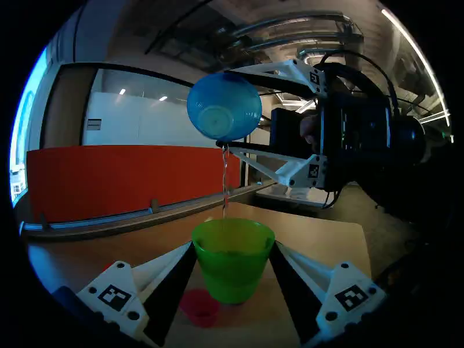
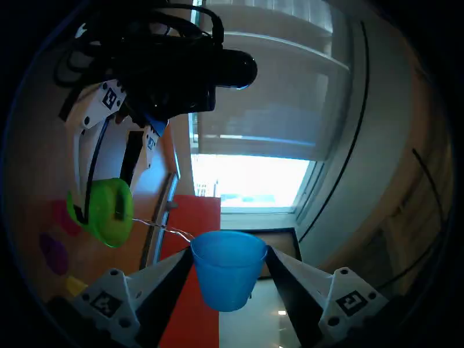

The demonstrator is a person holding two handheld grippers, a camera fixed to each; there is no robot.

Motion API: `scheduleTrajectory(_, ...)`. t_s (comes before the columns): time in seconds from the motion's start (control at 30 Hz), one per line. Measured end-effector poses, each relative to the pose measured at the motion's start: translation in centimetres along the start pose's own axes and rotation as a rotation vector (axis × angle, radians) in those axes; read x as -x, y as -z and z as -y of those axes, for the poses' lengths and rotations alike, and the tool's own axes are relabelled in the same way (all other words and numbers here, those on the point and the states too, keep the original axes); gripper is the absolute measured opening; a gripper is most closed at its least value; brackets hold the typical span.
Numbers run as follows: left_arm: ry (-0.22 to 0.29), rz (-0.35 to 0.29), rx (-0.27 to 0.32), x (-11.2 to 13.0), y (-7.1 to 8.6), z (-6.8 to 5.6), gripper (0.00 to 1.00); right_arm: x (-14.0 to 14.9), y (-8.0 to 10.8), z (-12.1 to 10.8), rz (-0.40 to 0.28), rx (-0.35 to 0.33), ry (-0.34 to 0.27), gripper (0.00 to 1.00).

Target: Pour water

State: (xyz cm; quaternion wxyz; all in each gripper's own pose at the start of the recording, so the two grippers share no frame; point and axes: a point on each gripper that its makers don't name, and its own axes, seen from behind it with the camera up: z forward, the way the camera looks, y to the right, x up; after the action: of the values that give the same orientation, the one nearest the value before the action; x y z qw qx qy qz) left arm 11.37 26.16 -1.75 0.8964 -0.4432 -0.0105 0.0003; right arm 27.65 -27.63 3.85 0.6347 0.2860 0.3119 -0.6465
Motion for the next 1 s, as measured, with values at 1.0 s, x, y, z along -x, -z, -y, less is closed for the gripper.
scheduleTrajectory(1.0, -0.009, 0.007, -0.014, -0.2, 0.5, 0.2, 0.86, 0.7, 1.9, 0.6, 0.005, 0.026, -0.437, 0.93)
